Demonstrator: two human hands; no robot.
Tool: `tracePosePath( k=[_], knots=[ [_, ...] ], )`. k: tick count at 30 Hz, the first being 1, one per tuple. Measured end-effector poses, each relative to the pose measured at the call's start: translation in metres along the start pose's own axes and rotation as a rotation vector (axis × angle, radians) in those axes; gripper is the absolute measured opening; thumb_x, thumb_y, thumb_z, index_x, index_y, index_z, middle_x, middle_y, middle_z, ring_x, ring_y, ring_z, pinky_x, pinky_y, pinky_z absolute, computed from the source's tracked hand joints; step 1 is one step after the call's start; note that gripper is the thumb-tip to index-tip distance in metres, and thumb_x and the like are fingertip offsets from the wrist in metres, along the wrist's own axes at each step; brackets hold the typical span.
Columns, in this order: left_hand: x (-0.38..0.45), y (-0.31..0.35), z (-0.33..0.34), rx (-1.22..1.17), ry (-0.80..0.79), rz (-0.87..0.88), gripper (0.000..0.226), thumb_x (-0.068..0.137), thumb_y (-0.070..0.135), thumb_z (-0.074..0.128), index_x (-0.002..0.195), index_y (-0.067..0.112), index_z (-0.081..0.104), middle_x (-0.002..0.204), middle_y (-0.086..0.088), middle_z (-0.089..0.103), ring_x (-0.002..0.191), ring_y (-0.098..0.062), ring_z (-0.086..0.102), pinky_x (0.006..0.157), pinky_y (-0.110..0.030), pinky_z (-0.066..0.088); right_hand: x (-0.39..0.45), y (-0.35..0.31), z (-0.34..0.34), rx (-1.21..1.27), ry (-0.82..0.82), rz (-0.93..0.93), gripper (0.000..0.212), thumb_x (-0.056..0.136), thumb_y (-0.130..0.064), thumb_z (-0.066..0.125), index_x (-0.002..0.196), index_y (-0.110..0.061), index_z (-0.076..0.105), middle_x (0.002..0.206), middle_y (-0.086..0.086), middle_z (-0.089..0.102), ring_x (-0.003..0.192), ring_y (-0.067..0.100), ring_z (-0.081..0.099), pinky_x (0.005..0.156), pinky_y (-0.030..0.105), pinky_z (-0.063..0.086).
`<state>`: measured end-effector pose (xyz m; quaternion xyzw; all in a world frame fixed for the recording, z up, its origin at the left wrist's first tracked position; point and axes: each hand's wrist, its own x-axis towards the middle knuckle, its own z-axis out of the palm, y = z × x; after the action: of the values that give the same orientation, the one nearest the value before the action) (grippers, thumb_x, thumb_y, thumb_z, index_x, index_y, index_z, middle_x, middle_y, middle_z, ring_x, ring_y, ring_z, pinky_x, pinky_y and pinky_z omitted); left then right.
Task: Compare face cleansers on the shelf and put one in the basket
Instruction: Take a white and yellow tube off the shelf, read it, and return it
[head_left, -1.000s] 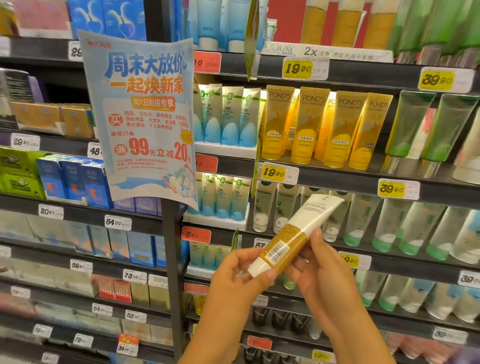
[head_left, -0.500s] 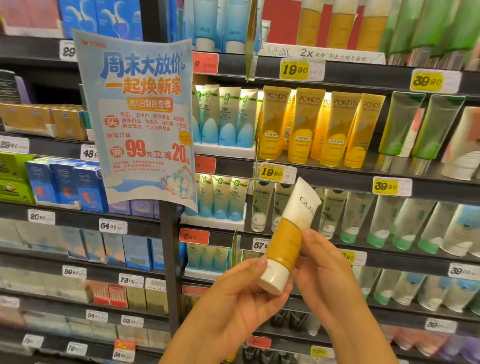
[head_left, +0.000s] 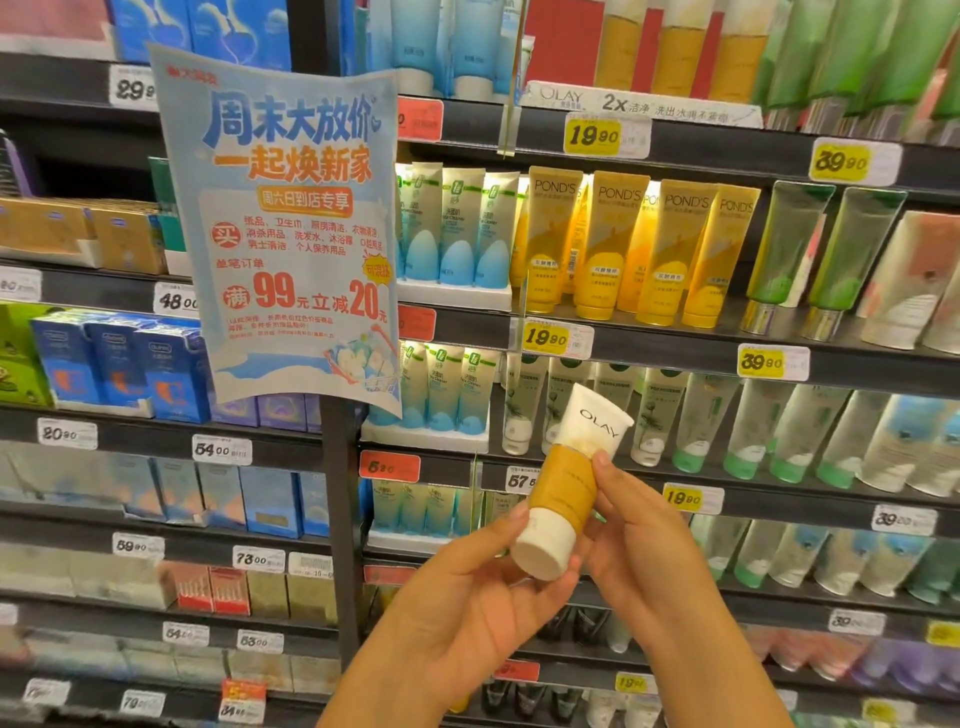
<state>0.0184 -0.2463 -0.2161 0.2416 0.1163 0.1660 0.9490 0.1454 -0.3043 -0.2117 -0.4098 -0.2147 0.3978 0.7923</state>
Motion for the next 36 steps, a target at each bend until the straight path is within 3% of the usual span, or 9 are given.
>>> tracePosePath(
  k=[4, 9, 15, 20, 23, 27, 31, 36],
  knots=[
    [-0.001, 0.004, -0.01, 0.043, 0.034, 0.017, 0.017, 0.067, 0.001, 0.064, 0.077, -0.01, 0.072, 0.09, -0.031, 0.066, 0.073, -0.036, 0.067, 0.069, -0.043, 0.057, 0.0, 0.006, 0.004, -0.086, -0.014, -0.157, 0.028, 0.078, -0.026, 0.057, 0.099, -0.008, 0.06, 0.076, 0.002, 0.071, 0.067, 0.013, 0.067, 0.06, 0.029, 0.058],
    [0.006, 0.011, -0.023, 0.047, 0.081, 0.072, 0.033, 0.067, -0.002, 0.062, 0.099, -0.012, 0.064, 0.099, -0.03, 0.066, 0.079, -0.037, 0.068, 0.073, -0.047, 0.057, -0.002, 0.009, 0.012, -0.196, -0.025, -0.283, 0.028, 0.079, -0.023, 0.056, 0.106, -0.014, 0.058, 0.087, 0.001, 0.073, 0.079, 0.013, 0.068, 0.067, 0.028, 0.057],
    [0.012, 0.011, -0.031, 0.033, -0.038, 0.073, 0.029, 0.072, -0.001, 0.06, 0.098, -0.012, 0.067, 0.102, -0.03, 0.067, 0.082, -0.035, 0.069, 0.074, -0.046, 0.058, -0.006, 0.007, 0.013, -0.323, 0.008, -0.343, 0.045, 0.072, -0.022, 0.062, 0.117, -0.018, 0.058, 0.102, 0.0, 0.07, 0.095, 0.014, 0.066, 0.077, 0.026, 0.055],
    [0.018, 0.01, -0.027, 0.05, -0.098, 0.083, 0.025, 0.074, 0.004, 0.06, 0.093, -0.008, 0.071, 0.106, -0.028, 0.067, 0.087, -0.034, 0.069, 0.073, -0.042, 0.058, -0.007, -0.001, 0.014, -0.362, -0.019, -0.355, 0.059, 0.065, -0.02, 0.068, 0.122, -0.024, 0.054, 0.095, -0.007, 0.071, 0.092, 0.011, 0.067, 0.072, 0.022, 0.054],
    [0.025, 0.012, -0.023, 0.072, -0.099, 0.097, 0.027, 0.072, 0.003, 0.061, 0.094, -0.009, 0.07, 0.105, -0.029, 0.066, 0.086, -0.037, 0.068, 0.069, -0.043, 0.059, 0.002, -0.007, 0.01, -0.322, 0.058, -0.327, 0.068, 0.063, -0.022, 0.069, 0.128, -0.022, 0.048, 0.093, -0.002, 0.072, 0.092, 0.015, 0.068, 0.078, 0.03, 0.053],
    [0.041, 0.012, -0.014, 0.128, -0.083, 0.135, 0.024, 0.071, 0.002, 0.061, 0.091, -0.008, 0.07, 0.098, -0.029, 0.068, 0.083, -0.037, 0.068, 0.066, -0.042, 0.058, 0.018, -0.019, 0.0, -0.314, 0.029, -0.272, 0.054, 0.064, -0.025, 0.068, 0.115, -0.007, 0.059, 0.091, 0.004, 0.074, 0.085, 0.017, 0.07, 0.072, 0.028, 0.056],
    [0.064, 0.002, 0.006, 0.161, -0.062, 0.173, 0.036, 0.069, 0.001, 0.063, 0.103, -0.011, 0.064, 0.101, -0.031, 0.066, 0.083, -0.038, 0.068, 0.068, -0.043, 0.059, 0.034, -0.042, -0.019, -0.331, 0.001, -0.277, 0.043, 0.063, -0.025, 0.068, 0.102, -0.008, 0.062, 0.084, 0.003, 0.073, 0.08, 0.016, 0.07, 0.071, 0.029, 0.058],
    [0.099, -0.012, 0.039, 0.241, -0.019, 0.283, 0.042, 0.073, 0.002, 0.065, 0.113, -0.007, 0.056, 0.102, -0.029, 0.067, 0.085, -0.039, 0.068, 0.066, -0.041, 0.059, 0.057, -0.085, -0.045, -0.367, -0.09, -0.321, 0.044, 0.063, -0.029, 0.069, 0.102, -0.009, 0.064, 0.086, 0.004, 0.074, 0.081, 0.016, 0.07, 0.072, 0.027, 0.058]
  ],
)
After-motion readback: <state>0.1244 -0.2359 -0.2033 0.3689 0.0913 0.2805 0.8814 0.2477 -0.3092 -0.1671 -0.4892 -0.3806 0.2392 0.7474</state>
